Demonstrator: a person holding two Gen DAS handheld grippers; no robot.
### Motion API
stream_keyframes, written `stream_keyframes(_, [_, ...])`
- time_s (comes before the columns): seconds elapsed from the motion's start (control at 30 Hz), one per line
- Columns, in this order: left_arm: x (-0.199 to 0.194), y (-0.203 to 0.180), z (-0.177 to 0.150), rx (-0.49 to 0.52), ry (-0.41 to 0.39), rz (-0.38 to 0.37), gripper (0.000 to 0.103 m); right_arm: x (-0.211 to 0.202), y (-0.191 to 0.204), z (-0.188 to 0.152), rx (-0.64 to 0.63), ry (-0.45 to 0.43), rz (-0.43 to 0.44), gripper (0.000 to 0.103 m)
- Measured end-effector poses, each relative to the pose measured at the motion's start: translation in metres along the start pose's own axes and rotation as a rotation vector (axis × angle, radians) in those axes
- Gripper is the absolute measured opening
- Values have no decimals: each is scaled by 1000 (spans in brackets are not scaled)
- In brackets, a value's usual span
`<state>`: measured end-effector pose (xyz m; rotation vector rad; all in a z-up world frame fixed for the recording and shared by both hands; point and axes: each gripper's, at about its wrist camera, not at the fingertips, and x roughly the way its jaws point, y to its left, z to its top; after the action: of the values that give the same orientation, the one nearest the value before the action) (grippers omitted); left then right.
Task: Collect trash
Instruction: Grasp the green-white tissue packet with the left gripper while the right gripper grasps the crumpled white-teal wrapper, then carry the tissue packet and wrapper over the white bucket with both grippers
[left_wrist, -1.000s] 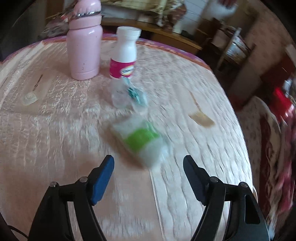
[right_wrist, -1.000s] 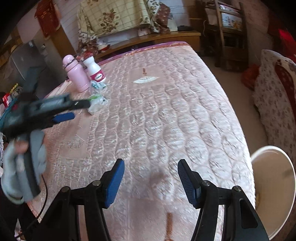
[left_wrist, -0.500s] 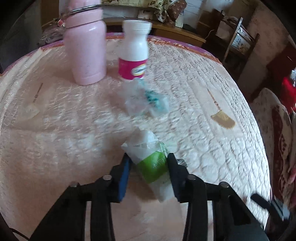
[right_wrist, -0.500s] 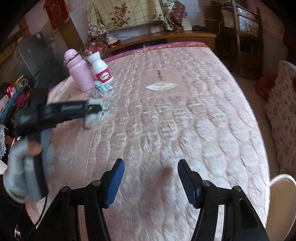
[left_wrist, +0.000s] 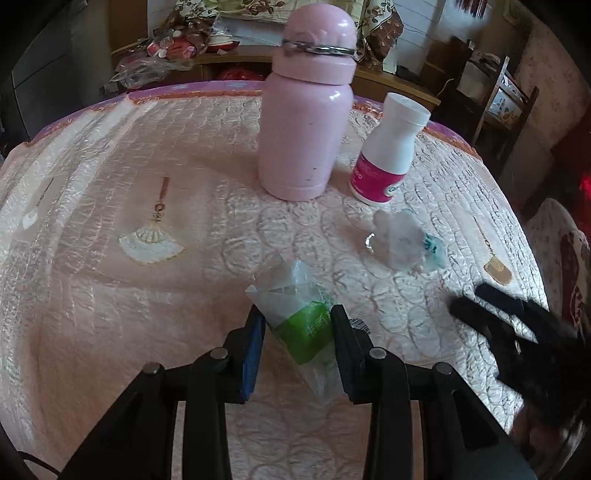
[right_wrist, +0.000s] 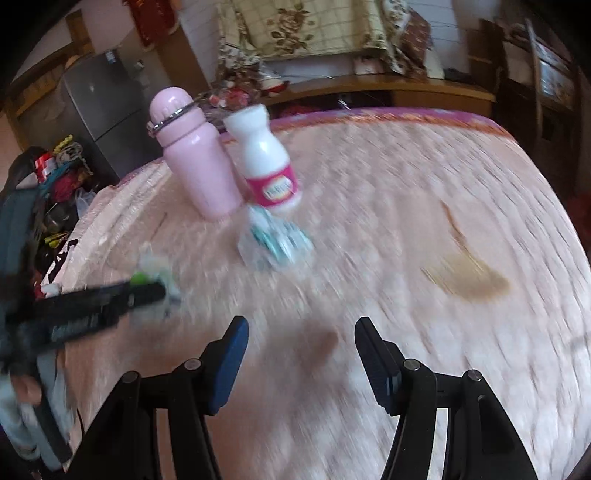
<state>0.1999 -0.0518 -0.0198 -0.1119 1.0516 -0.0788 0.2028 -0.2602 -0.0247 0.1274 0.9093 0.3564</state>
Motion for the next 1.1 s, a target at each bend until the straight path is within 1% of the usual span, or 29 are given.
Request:
stream_keyframes(0.13, [2, 6, 1, -4, -5, -11, 37, 25, 17, 27, -47, -3, 8, 64])
stream_keyframes(0.23, [1, 11, 1, -15, -2, -26, 37, 49, 31, 48, -88, 3, -28, 64])
stream_keyframes(0.27, [3, 11, 3, -15, -2, -28, 37, 49, 31, 48, -88, 3, -28, 64])
stream_keyframes(0.33, [3, 10, 2, -15, -4, -33, 37, 61, 32, 52, -89, 21, -34, 63])
stream_keyframes(0.37, [4, 9, 1, -13, -3, -34, 37, 65, 30, 52, -84, 21, -38, 54])
stream_keyframes(0.4, [3, 8, -2, -9, -1, -38, 37, 66, 29, 51, -76, 17, -35, 40])
stream_keyframes(0.43, [3, 7, -3, -6, 1, -39, 37, 65, 28, 49, -67, 14, -25, 33])
stream_keyframes(0.57, [-5, -1, -17, 11, 9, -52, 37, 42, 23, 29, -38, 18, 23, 33])
stream_keyframes(0.73, [-25, -22, -50, 60, 19, -77, 37, -5, 18, -5, 9, 21, 51, 33])
stream_keyframes(0.83, [-36, -37, -72, 99, 26, -82, 37, -37, 17, -36, 24, 14, 47, 33])
stream_keyframes(1.0, [-50, -61, -106, 166, 23, -80, 37, -73, 10, -78, 45, 9, 25, 33])
stream_keyframes(1.1, [-56, -73, -120, 184, 31, -97, 37, -92, 7, -101, 54, 4, 9, 33])
